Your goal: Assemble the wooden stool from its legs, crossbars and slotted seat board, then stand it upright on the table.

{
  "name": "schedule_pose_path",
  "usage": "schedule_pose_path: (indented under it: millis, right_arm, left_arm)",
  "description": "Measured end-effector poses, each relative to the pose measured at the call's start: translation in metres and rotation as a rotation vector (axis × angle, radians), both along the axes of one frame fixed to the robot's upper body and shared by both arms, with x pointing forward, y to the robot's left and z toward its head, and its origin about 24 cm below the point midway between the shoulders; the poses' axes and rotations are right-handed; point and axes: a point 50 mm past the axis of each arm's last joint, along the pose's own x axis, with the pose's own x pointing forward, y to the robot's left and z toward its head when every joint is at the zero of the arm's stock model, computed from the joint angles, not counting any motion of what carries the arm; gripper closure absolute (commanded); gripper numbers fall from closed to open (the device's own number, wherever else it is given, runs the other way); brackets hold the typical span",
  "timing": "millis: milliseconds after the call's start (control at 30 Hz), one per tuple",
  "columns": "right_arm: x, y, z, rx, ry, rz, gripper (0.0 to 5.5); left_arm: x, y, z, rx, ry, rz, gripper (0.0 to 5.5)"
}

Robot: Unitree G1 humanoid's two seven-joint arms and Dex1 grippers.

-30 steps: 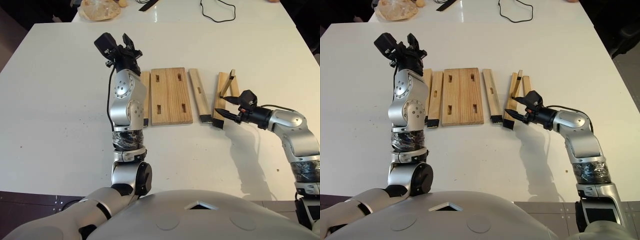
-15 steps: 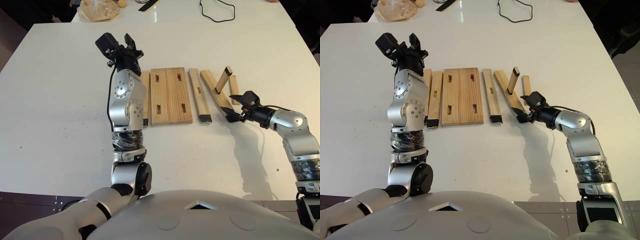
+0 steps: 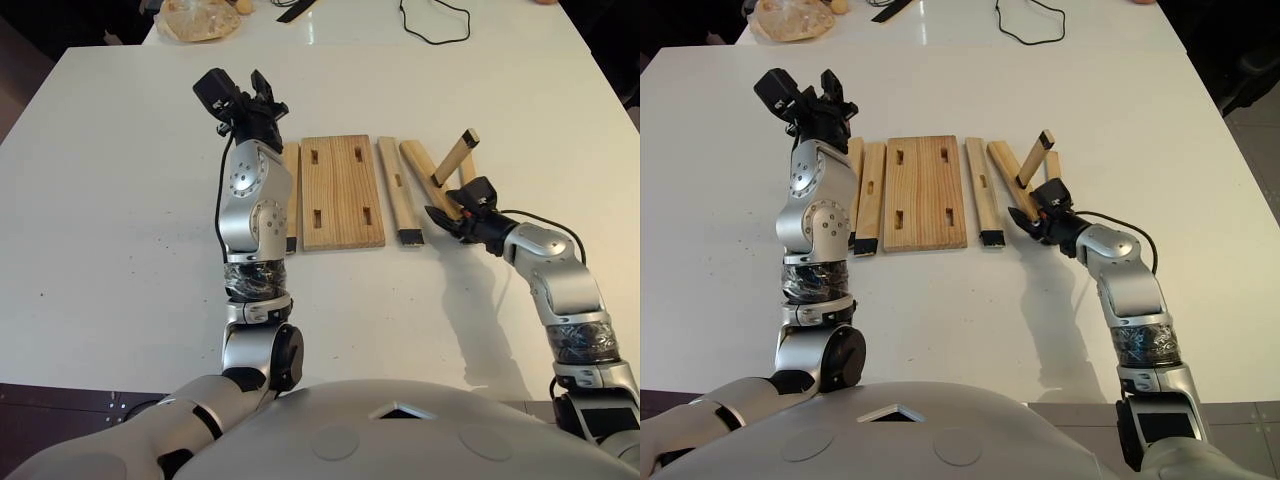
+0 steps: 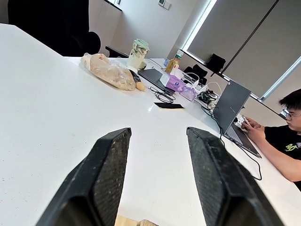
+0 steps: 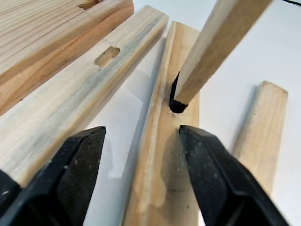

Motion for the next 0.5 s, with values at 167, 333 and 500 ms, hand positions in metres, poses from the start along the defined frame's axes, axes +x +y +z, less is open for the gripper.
schedule_pose_path:
  millis: [167,333,500]
  right_arm:
    - [-0.001,0.006,0.007,0.077,-0.027,-0.022,2.61]
    - [0.000,0.003,0.005,0.027,-0.022,-0.069,2.61]
    - [-0.002,0.001,-0.001,-0.018,0.002,-0.105,2.61]
  left_arm:
    - [0.000,0.000,0.000,-0.006,-0.002,-0.002,3.32]
    - [-0.001,0.001,0.001,-0.005,-0.006,0.001,3.32]
    - [-0.001,0.001,0.001,-0.005,-0.005,0.001,3.32]
